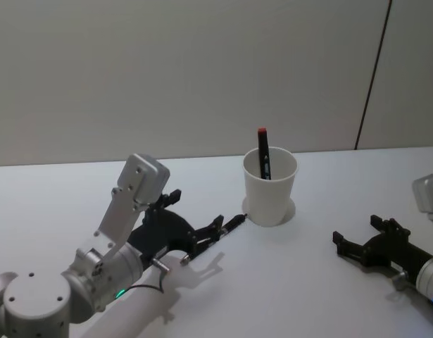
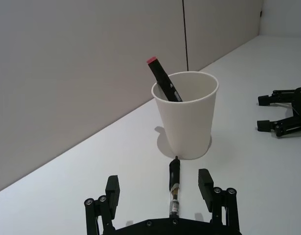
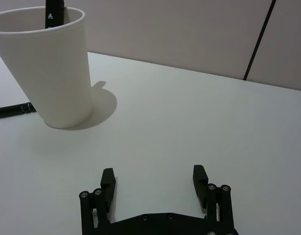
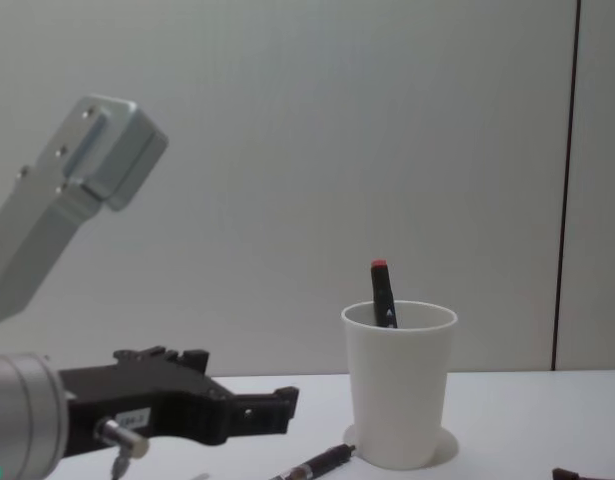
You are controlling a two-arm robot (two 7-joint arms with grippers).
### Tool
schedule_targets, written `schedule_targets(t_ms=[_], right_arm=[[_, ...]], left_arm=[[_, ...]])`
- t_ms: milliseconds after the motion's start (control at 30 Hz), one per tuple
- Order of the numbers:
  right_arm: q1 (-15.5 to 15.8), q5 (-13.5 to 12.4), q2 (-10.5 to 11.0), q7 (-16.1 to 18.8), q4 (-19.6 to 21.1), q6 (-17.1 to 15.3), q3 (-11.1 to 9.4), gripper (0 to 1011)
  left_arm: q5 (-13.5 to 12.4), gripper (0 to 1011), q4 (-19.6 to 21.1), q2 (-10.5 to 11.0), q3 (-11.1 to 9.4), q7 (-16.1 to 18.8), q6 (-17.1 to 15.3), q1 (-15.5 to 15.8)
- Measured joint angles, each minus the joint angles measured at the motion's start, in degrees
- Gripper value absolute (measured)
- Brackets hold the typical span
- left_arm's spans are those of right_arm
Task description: Place the pen into the pen holder.
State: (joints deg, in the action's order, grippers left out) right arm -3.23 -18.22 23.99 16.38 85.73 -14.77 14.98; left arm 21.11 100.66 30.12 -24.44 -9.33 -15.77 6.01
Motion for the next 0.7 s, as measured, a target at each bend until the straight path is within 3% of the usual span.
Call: schedule_targets(t_ms=[300,700], right_arm=[[0.4,-0.1,0.3,0.0,0.0,0.0,0.0,1001],[0.9,-0.2,0.9,-1.7,1.9,1.5,-0.2,1003]], left_arm=[[1.7,1001,1.2,1.2,0.5,0.9,-1.1,-1.5],[2.0,1001,1.4,0.9,0.4,1.3,-1.3,-2.1]])
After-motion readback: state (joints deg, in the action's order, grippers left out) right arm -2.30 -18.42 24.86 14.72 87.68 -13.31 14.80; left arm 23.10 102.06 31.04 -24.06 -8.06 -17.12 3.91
